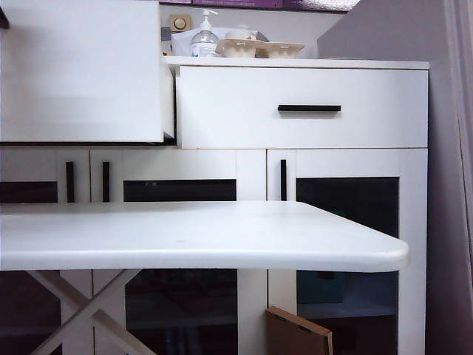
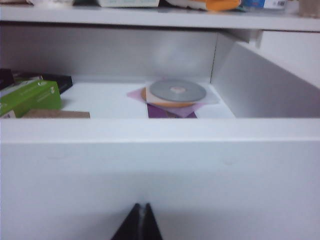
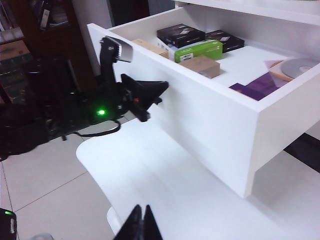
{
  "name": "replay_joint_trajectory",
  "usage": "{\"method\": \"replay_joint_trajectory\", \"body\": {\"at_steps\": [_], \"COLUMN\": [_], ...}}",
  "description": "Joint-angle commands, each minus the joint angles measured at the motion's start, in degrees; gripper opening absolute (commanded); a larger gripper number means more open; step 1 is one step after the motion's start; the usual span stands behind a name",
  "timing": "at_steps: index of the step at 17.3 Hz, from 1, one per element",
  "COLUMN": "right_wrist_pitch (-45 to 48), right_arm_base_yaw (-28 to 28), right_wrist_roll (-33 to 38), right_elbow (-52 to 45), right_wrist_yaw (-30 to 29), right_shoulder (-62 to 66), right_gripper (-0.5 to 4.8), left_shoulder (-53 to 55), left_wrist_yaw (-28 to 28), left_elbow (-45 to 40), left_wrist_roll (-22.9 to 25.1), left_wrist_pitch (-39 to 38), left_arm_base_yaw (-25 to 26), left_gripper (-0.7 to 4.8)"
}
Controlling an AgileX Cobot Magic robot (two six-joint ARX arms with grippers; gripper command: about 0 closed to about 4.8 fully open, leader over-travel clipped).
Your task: Pick up a can of beer from the white table, open the left drawer, place the beer inside the drawer, and finally close the drawer.
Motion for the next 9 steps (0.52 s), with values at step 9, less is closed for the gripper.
{"method": "replay_joint_trajectory", "body": {"at_steps": [9], "right_wrist_pitch": [1.0], "right_arm_base_yaw": [0.0], "right_wrist_roll": [0.2], "right_elbow": [0.3], "right_wrist_yaw": [-1.5], "right_shoulder": [-0.2], "right_gripper": [-0.06], "left_shoulder": [11.8], "left_wrist_yaw": [-2.4], "left_elbow": [1.3], "left_wrist_roll": [0.2], "left_wrist_pitch": [13.0], "left_arm_base_yaw": [0.1], "left_gripper": [-0.06]}}
